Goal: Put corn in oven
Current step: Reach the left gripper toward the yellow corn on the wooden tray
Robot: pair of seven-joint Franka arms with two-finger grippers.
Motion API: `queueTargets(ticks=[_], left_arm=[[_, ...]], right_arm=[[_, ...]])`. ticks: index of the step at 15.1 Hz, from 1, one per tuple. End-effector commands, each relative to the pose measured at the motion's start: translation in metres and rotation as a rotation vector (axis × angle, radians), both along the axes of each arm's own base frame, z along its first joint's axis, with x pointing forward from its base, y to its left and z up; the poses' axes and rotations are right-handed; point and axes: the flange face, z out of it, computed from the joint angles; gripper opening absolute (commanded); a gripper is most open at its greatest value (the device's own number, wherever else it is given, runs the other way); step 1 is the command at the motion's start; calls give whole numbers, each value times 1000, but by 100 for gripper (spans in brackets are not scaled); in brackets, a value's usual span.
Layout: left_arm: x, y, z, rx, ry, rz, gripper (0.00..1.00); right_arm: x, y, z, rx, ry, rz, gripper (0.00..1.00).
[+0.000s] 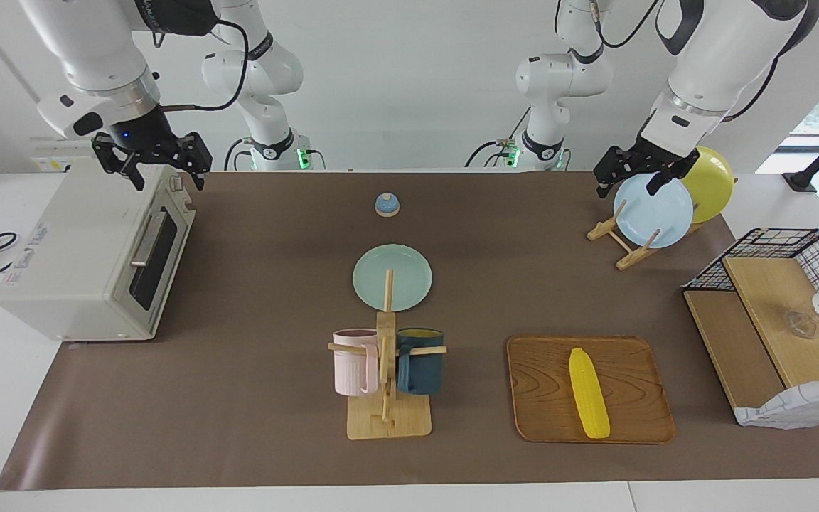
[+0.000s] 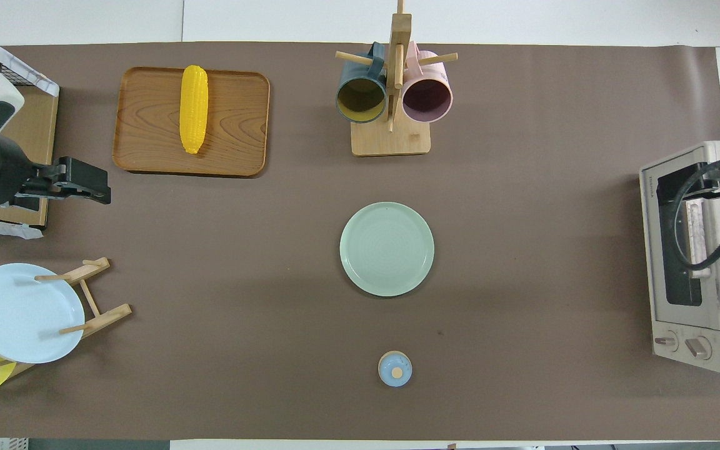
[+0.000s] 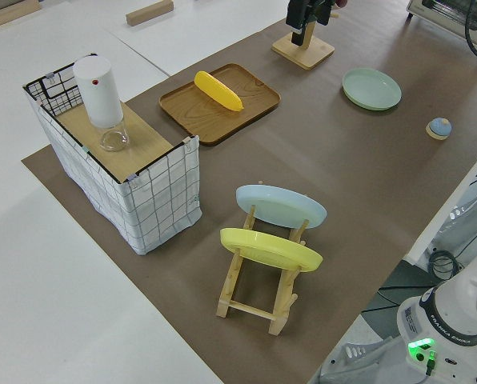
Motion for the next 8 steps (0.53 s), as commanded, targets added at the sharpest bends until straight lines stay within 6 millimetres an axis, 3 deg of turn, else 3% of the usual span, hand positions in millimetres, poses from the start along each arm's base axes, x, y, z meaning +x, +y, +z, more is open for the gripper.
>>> queueTargets(ticks=[1, 2, 3, 4, 6, 8], left_arm=[[48, -1, -30, -30, 27, -11, 100], [67, -2, -40, -36, 30, -12, 100], [87, -6, -54, -43, 37, -15, 100], [103, -7, -66, -51, 33, -17, 100], [129, -8, -91, -63, 26, -39, 100], [149, -7, -122, -71, 9, -57, 100]], right_arm=[[-8, 4, -1, 21, -6, 3, 99], [-5, 0, -3, 22, -29, 6, 43], [-7, -3, -15, 23, -37, 37, 13], [-16, -14, -28, 25, -37, 108, 0], [-29, -36, -52, 25, -46, 154, 0], [-31, -39, -70, 12, -69, 108, 0]])
